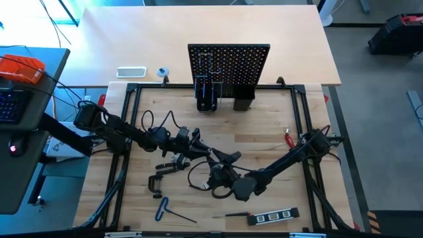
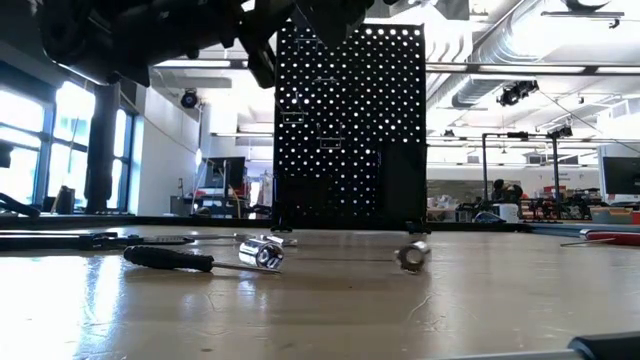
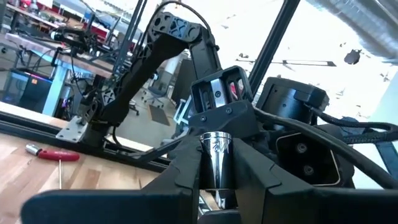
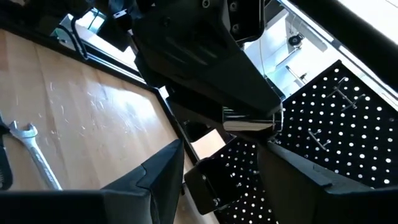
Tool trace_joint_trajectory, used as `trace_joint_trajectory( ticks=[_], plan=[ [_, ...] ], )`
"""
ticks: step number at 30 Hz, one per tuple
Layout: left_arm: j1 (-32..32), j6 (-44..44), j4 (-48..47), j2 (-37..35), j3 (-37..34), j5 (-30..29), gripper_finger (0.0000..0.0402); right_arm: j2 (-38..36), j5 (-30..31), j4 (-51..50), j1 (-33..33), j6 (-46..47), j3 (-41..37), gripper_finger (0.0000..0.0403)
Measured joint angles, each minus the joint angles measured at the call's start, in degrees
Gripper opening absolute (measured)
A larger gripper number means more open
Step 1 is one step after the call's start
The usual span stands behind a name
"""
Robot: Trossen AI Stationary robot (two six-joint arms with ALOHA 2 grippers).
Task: Hang tools onto peg board
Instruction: Put the socket into the left bin on the pegboard
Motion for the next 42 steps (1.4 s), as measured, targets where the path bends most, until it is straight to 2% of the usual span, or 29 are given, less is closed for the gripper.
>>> trace_joint_trajectory(
  ticks=[8, 19, 28, 32, 38, 42],
  plan=[
    [0.31, -0.65, 0.14, 0.32, -0.05, -0.69, 0.0053, -0.10, -0.27, 10.25, -0.02, -10.87, 0.11, 0.0200],
    [0.70, -1.44, 0.95, 0.16, -0.04, -0.55, 0.0053, -0.31, -2.09, 10.86, -0.67, -11.58, 0.50, 0.0193],
    [0.70, -1.40, 1.79, 0.16, -0.11, -0.05, 0.0053, -0.35, -2.38, 10.24, -0.98, -10.92, 0.50, 0.0103],
    [0.72, -1.29, 2.09, 0.14, -0.17, 0.24, 0.0053, -0.46, -2.00, 9.79, -1.00, -10.54, 0.50, 0.0083],
    [0.74, -1.24, 1.91, 0.14, -0.17, 0.24, 0.0053, -0.50, -1.50, 7.78, -1.14, -10.40, 0.50, 0.0082],
    [0.72, -1.27, 1.85, 0.14, -0.17, 0.26, 0.0053, -0.50, -1.66, 6.81, -1.17, -10.25, 0.50, 0.0105]
  ],
)
